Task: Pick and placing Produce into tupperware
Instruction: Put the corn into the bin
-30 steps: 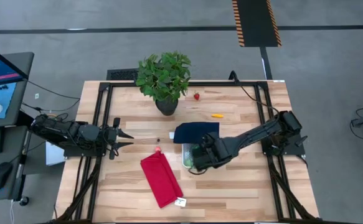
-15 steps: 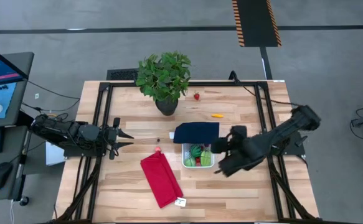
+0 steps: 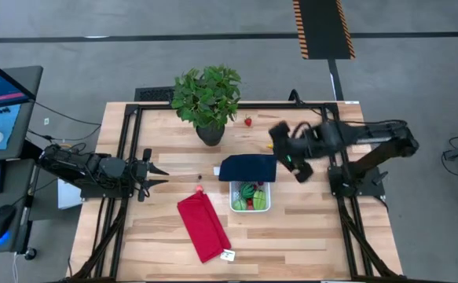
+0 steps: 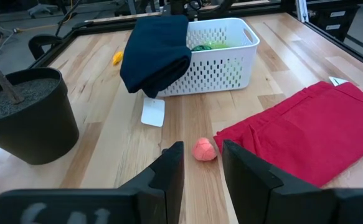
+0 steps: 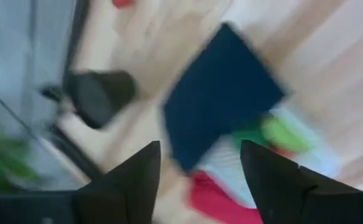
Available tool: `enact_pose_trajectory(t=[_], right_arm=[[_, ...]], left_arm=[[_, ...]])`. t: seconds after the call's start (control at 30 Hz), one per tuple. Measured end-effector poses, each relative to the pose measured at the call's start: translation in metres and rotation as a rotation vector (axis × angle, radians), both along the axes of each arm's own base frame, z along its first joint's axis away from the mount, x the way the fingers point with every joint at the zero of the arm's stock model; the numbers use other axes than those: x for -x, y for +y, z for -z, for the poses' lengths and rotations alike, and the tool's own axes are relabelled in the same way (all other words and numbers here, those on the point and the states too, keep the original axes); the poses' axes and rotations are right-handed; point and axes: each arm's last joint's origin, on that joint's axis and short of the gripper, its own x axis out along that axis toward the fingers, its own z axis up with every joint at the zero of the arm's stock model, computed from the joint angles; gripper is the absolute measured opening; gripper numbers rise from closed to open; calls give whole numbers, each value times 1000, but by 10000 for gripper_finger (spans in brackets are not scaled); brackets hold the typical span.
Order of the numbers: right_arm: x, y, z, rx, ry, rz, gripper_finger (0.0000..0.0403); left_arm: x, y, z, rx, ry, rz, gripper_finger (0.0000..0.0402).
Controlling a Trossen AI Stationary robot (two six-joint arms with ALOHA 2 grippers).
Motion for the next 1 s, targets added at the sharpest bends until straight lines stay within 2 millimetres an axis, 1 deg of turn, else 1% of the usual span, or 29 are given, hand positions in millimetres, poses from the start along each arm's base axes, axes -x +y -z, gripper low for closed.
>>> enact_pose_trajectory(t=[0.1,0.17,0.23,0.33,0.4,0.47,0.67,0.73,0.83,0.93,1.0], right_arm=[[-15,-22,10,-127,11,112,264],[-24,-37,18,-236,39,157,267],[-33,-54,25,-323,21,206,267],[-47,-80,34,-360,-20,213,268],[-51,-96,38,-388,-39,251,268],[-56,-108,43,-429,-64,311,268],[-64,-147,62,-452,-83,461,271],[-66,-157,71,-511,-72,538,271],[-63,-165,74,-615,-68,616,271],[-59,-172,74,-642,-69,639,271],[-55,-171,75,-653,-25,680,271]], left_arm=[[0,0,0,0,0,1,100],[0,0,0,0,0,1,100],[0,0,0,0,0,1,100],[0,0,0,0,0,1,100],[0,0,0,0,0,2,100],[0,0,0,1,0,2,100],[0,0,0,0,0,1,100],[0,0,0,0,0,1,100],[0,0,0,0,0,1,100],[0,0,0,0,0,1,100],[0,0,0,0,0,1,100]])
